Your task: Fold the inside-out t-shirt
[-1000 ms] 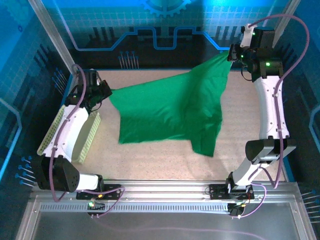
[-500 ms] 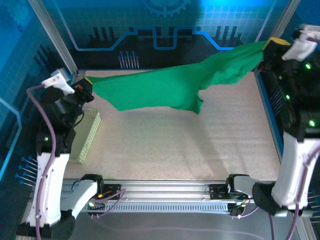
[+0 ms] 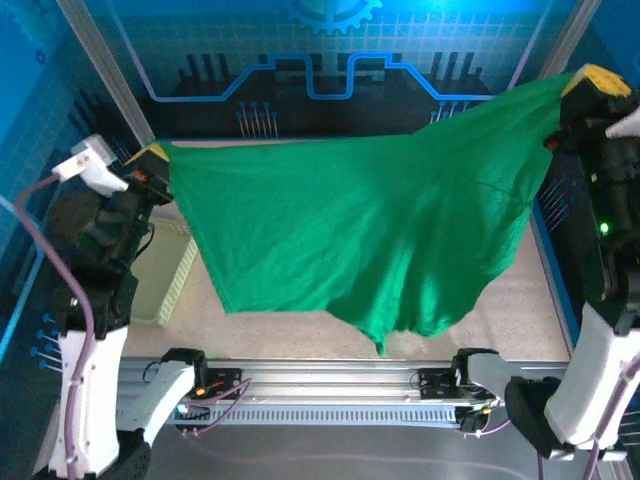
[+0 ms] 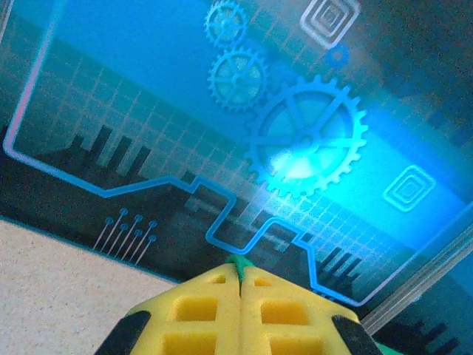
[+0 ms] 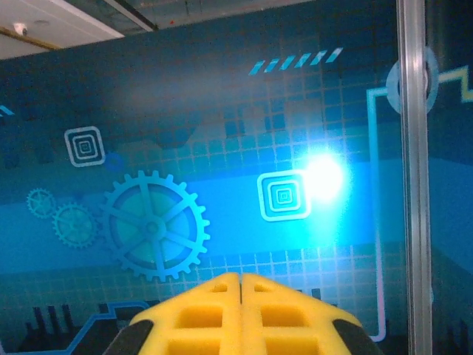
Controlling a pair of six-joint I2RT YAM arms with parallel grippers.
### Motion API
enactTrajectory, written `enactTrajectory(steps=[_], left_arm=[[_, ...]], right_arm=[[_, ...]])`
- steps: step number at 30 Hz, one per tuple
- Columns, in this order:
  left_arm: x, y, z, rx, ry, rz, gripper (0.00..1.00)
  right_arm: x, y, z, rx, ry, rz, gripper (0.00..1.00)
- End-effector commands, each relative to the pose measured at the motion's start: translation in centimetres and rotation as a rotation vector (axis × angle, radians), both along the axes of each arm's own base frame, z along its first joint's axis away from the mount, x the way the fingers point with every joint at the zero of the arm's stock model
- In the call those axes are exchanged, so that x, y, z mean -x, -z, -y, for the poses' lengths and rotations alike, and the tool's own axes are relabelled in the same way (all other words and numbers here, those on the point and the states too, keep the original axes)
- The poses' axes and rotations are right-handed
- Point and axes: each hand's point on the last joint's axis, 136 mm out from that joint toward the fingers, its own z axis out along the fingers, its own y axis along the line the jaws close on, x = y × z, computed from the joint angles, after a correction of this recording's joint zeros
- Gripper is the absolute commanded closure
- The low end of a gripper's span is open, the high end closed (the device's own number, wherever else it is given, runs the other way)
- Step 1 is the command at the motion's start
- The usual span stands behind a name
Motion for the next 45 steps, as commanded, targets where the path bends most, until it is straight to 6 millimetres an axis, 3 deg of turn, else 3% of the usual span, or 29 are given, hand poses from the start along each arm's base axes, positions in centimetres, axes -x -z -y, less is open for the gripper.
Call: enactTrajectory(steps=[1, 4, 6, 14, 17, 21, 27, 30, 31, 38, 45], left_arm=[[-3.9, 3.4, -0.6, -0.038, -0.025, -0.124, 1.00], [-7.7, 7.6, -0.4, -0.038, -0.014, -0.239, 1.00], [-9.7, 10.8, -0.5, -0.036, -0.020, -0.321, 1.00], [-17.4, 24.2, -0.4, -0.035, -0.019, -0.615, 1.00], [-19.5, 27.9, -0.5, -0.037, -0.032, -0.692, 1.00], [-21.8, 31.0, -0.9, -0.042, -0.064, -0.747, 1.00], [-25.0, 34.0, -1.8, -0.079, -0.115, -0.796, 1.00], [-26.7, 34.9, -2.3, -0.099, -0.137, -0.803, 1.00], [-27.3, 35.0, -2.4, -0.109, -0.141, -0.802, 1.00], [-29.9, 34.9, -3.3, -0.145, -0.178, -0.798, 1.00], [-31.1, 34.1, -4.1, -0.150, -0.195, -0.784, 1.00]], right_arm=[[-6.0, 2.2, 1.3, 0.017, 0.043, -0.093, 1.00], [-11.3, 6.0, 1.0, 0.014, 0.005, -0.211, 1.00], [-14.9, 9.7, 0.9, -0.001, -0.020, -0.306, 1.00], [-26.6, 26.9, 0.2, -0.078, -0.088, -0.626, 1.00], [-29.8, 31.4, -1.1, -0.065, -0.114, -0.708, 1.00], [-33.4, 35.4, -2.5, -0.015, -0.117, -0.777, 1.00], [-38.0, 39.0, -3.1, -0.008, -0.116, -0.836, 1.00], [-39.6, 39.4, -3.2, -0.007, -0.114, -0.833, 1.00], [-40.3, 40.8, -3.2, -0.008, -0.111, -0.851, 1.00], [-42.2, 40.3, -2.9, -0.031, -0.116, -0.798, 1.00], [-42.6, 39.0, -3.4, -0.066, -0.162, -0.753, 1.00]])
